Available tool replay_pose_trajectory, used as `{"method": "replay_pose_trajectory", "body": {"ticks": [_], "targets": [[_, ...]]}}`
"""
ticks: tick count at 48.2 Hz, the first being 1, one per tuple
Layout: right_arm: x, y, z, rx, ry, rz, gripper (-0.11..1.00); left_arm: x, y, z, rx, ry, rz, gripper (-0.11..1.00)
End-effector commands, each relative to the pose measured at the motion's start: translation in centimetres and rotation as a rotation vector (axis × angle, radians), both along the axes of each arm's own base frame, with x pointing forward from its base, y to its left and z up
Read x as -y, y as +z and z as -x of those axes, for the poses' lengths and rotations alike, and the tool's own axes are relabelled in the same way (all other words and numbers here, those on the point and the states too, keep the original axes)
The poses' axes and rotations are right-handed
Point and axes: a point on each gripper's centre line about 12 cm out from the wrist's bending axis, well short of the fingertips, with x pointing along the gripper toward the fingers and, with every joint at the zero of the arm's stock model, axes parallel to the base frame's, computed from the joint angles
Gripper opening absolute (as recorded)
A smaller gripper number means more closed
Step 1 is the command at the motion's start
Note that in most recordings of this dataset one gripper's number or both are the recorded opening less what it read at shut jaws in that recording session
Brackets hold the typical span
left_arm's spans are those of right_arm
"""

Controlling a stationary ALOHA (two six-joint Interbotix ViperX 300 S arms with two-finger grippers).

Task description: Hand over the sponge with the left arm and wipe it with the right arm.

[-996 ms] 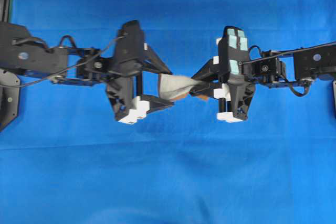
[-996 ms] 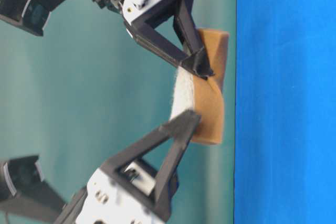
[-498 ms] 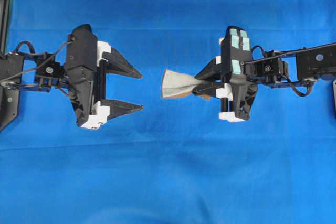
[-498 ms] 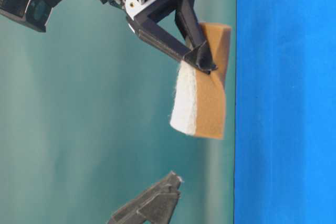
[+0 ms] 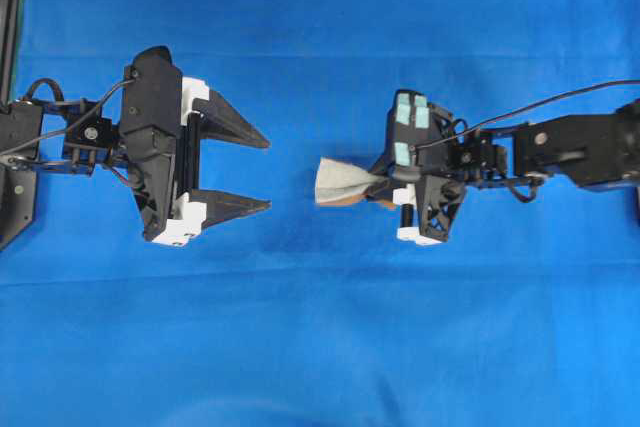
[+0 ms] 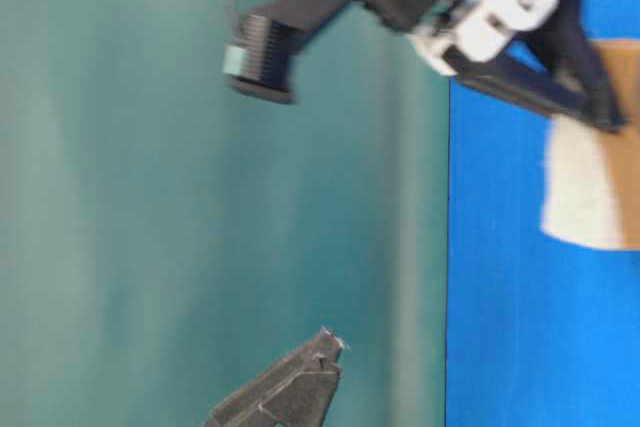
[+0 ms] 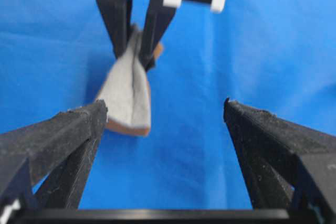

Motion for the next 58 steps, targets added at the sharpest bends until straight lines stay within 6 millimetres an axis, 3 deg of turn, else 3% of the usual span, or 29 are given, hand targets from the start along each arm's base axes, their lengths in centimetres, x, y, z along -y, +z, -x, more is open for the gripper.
{"method": "replay_pose_trajectory", "body": {"ticks": [1, 11, 16, 36, 42, 50, 58], "targets": [[0.0, -0.2, -0.5, 0.023, -0.009, -0.008, 0.21, 0.1, 1.0, 0.0, 0.036, -0.007, -0.006, 0.88], [-0.1, -1.1, -0.5, 0.016, -0.022, -0.023, 0.21, 0.1, 0.9, 0.0, 0.036, -0.011, -0.017, 0.88], [0.8, -1.1, -0.4, 0.012, -0.043, -0.022, 0.21, 0.1, 0.9, 0.0, 0.034, -0.011, -0.017, 0.88], [9.4, -0.9, 2.0, 0.004, -0.218, 0.037, 0.21, 0.3, 0.9, 0.0, 0.034, -0.015, -0.016, 0.88], [11.2, -0.7, 2.3, 0.01, -0.253, 0.051, 0.21, 0.3, 0.9, 0.0, 0.036, -0.015, -0.016, 0.88], [10.8, -0.6, 2.1, 0.008, -0.243, 0.051, 0.21, 0.3, 0.9, 0.0, 0.036, -0.015, -0.015, 0.88], [7.7, -0.6, 1.2, 0.013, -0.172, 0.035, 0.21, 0.3, 0.9, 0.0, 0.036, -0.016, -0.017, 0.88]]}}
